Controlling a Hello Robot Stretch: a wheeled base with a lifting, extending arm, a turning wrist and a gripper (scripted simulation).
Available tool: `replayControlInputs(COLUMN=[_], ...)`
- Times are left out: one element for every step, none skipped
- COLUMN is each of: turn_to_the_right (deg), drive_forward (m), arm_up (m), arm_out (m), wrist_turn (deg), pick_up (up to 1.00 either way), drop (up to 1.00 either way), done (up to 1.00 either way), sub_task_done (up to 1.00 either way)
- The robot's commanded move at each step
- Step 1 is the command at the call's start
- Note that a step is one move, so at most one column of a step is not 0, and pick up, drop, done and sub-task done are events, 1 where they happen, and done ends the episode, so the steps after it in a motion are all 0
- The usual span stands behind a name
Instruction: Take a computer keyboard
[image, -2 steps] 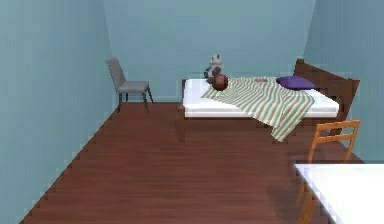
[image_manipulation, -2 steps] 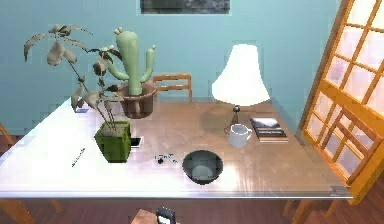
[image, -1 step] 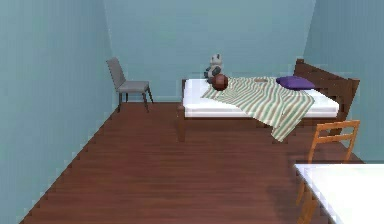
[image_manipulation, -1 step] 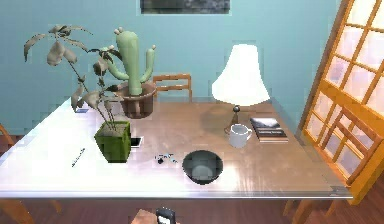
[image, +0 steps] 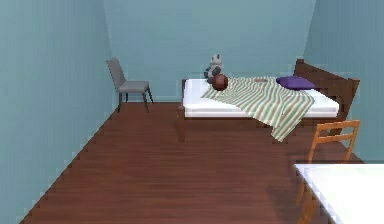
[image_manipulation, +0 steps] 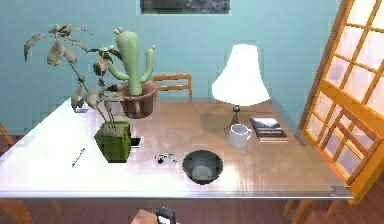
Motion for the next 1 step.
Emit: replayControlInputs(turn_to_the_right=[0.0], drive_forward=[0.00], arm_up=[0.00], arm_out=[0.28], wrist_turn=[0.0], pick_up=[0.00], drop=[0.00], done=[0.00], sub_task_done=[0.00])
